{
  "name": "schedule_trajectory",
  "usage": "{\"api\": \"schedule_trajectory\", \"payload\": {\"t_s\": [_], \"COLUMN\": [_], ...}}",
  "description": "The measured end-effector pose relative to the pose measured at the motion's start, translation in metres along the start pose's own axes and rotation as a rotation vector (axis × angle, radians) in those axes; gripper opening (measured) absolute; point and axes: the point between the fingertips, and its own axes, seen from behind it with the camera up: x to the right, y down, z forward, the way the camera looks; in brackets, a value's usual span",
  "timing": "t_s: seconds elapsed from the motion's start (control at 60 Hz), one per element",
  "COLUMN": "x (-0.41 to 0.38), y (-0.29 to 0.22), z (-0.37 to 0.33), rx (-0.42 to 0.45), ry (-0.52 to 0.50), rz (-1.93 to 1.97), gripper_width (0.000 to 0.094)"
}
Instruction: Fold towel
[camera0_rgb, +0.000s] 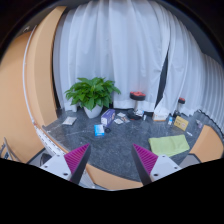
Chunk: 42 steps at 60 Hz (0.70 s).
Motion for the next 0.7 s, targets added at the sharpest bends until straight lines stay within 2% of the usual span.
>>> {"api": "schedule_trajectory", "payload": {"t_s": [0.117, 0.233, 0.4, 0.533, 0.7], "x": [0.005, 0.022, 0.095, 0.183, 0.269], "y": [0.02, 0.061, 0.126, 0.15, 0.155], "z": [0.009, 0.034, 0.08, 0.144, 0.241], "rx": [-0.041, -0.111, -0.2, -0.204, -0.202], "ry": [-0.008, -0.015, 0.018, 0.073, 0.085], "rz": [0.0, 0.01, 0.007, -0.001, -0.022], "gripper_width": [0.0847, 0.0843, 0.0845, 0.0847, 0.0841]}}
